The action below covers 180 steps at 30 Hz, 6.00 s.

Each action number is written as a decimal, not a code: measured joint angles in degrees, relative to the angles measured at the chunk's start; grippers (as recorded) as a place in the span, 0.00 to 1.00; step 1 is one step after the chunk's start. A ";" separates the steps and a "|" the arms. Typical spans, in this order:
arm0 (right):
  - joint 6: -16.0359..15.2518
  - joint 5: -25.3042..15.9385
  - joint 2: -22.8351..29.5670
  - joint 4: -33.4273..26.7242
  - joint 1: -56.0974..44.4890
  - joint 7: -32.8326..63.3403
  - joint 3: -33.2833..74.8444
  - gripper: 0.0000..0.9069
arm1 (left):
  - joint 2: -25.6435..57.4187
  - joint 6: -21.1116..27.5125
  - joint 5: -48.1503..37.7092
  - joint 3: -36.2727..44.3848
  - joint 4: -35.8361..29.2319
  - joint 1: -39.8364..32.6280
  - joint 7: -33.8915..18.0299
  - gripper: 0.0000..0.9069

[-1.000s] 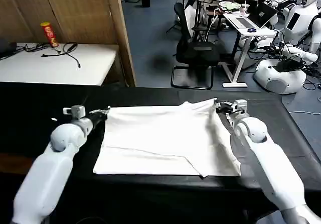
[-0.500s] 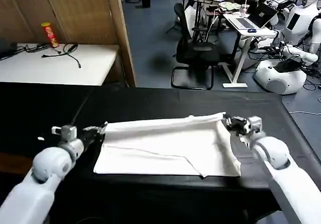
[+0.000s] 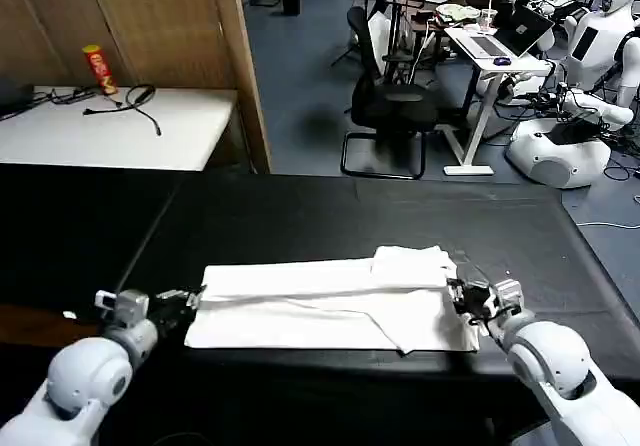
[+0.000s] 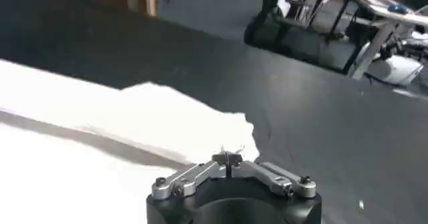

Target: Fold and organize the clothes.

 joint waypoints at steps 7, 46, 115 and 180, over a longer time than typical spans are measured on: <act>-2.90 4.29 -0.39 2.71 -2.35 1.63 2.47 0.97 | -1.03 1.78 2.70 -0.02 -0.44 1.33 -0.10 0.97; 7.17 1.37 15.00 -19.16 15.31 4.13 -2.69 0.04 | -11.79 -0.88 -7.94 0.58 12.85 -9.92 -2.52 0.00; 10.60 -2.20 13.52 3.14 0.85 0.22 7.18 0.97 | -17.33 -8.93 12.51 -1.89 10.14 -3.57 2.73 0.00; 11.72 -8.31 17.85 6.88 -7.45 -0.72 10.44 0.97 | -29.05 -6.15 0.80 22.81 5.02 -12.86 -5.91 0.97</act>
